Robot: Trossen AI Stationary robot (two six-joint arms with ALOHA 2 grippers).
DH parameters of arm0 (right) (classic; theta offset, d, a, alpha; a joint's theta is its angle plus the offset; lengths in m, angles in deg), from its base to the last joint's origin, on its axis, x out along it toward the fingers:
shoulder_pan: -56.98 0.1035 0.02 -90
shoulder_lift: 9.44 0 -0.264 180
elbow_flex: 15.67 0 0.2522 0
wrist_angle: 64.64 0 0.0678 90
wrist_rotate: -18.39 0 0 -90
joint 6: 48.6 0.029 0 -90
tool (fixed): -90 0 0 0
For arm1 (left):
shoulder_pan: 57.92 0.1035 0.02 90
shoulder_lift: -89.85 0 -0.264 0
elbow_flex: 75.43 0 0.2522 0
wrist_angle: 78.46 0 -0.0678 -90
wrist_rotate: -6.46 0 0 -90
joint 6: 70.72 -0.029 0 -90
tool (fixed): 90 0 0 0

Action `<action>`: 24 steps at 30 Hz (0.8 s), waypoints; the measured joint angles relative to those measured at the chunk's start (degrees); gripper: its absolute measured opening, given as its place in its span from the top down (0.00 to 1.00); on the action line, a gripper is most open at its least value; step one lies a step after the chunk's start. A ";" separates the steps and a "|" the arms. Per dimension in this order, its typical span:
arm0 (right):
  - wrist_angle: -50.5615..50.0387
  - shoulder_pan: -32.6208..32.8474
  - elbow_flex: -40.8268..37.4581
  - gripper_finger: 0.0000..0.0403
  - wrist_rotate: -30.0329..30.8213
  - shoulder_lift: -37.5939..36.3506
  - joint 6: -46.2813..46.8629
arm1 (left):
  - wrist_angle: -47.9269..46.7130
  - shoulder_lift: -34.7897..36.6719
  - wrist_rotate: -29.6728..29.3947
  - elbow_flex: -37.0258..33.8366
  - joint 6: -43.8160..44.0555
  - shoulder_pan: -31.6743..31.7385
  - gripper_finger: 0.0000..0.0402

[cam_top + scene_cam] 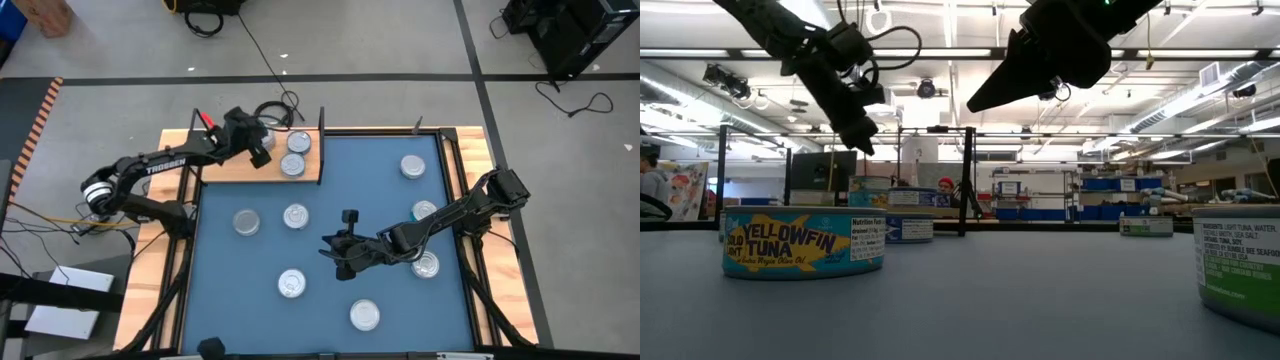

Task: Stack canned seafood by type on shelf
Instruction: Stack the yellow blue tuna can on top of the other yellow blue tuna can on the shelf

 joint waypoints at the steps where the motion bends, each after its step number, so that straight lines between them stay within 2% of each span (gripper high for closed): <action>1: 0.07 0.00 0.00 0.99 0.00 0.00 -0.11 | -0.16 0.00 0.56 -0.04 0.08 0.58 0.99; 6: 0.19 -0.15 0.00 0.99 0.00 0.01 -0.28 | -0.04 -0.75 4.85 -0.08 0.08 2.38 0.99; 13: 0.02 -0.15 0.00 0.99 0.00 0.02 -0.35 | -0.40 -4.72 5.66 -0.15 0.08 2.84 1.00; 24: -1.33 -0.11 0.00 0.99 0.00 0.04 -0.34 | -0.69 -4.98 6.40 -0.15 0.81 0.61 1.00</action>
